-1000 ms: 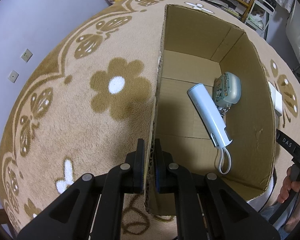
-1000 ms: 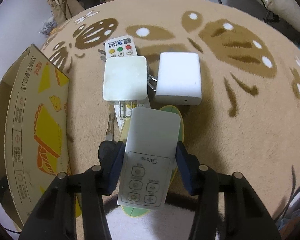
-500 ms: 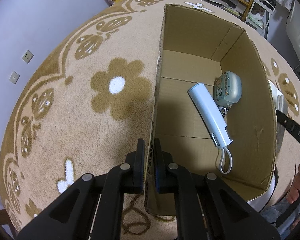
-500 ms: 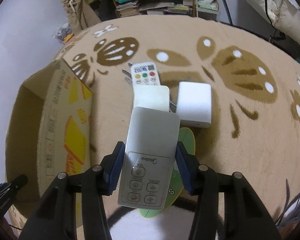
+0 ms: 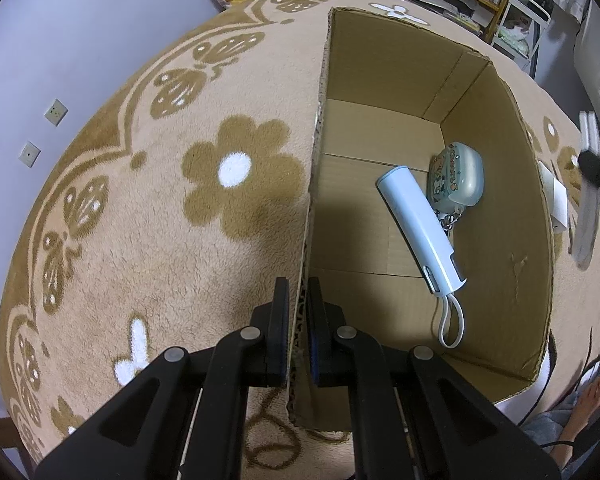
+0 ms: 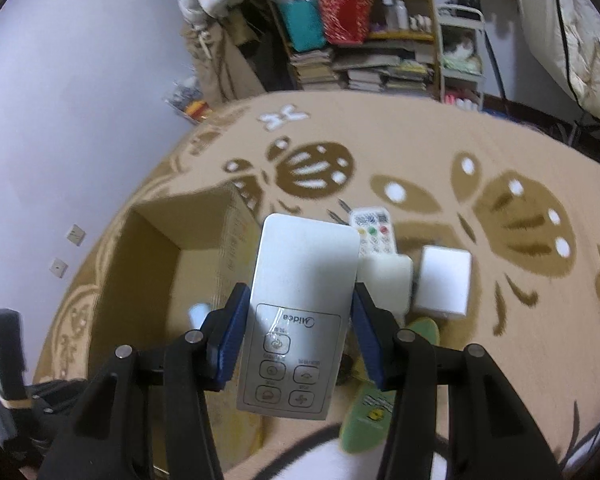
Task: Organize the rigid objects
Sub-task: 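Lift the white Midea panel and carry it over the box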
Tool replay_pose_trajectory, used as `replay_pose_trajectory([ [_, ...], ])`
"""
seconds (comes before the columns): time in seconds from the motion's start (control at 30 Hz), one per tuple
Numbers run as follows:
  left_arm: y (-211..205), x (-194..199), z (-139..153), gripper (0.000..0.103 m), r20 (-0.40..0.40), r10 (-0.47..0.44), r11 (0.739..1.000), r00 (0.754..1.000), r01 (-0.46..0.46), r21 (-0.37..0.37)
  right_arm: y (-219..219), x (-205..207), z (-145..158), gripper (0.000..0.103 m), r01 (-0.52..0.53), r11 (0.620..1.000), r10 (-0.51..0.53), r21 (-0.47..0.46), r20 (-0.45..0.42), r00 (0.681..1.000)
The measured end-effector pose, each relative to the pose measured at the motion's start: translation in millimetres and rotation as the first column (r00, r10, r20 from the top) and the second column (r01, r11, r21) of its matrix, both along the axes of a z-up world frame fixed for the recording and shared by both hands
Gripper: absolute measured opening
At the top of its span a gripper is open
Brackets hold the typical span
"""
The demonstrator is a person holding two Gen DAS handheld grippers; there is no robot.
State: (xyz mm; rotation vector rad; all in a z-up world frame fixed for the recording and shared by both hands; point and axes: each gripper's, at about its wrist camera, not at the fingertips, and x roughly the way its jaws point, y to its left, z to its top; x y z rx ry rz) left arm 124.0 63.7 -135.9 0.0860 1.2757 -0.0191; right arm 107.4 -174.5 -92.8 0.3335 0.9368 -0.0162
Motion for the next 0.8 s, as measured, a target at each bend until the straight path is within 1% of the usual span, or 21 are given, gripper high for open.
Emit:
replay_pose_trajectory([
  [0.3,-1.2,-0.2,0.5,0.007,-0.001,0.002,1.000,1.000,-0.002,-0.001,22.2,0.0,27.3,0.054,-0.075,0.997,0.074,0.008,0.101,0.992],
  [0.4,-0.9,-0.2,-0.2,0.007,0.001,0.000,1.000,1.000,0.000,0.001,26.8,-0.2,38.2,0.054,-0.109,0.993,0.104,0.032,0.150,0.983],
  [0.67,1.4,-0.5,0.0,0.007,0.002,0.002,1.000,1.000,-0.002,-0.010,44.5,9.7,59.5,0.054,-0.155,0.988,0.146,0.026,0.212,0.966],
  [0.8,1.2,-0.2,-0.1,0.007,0.000,0.001,1.000,1.000,-0.001,-0.013,59.0,15.1,67.8,0.054,-0.194,0.981,0.182,0.021,0.247,0.952],
])
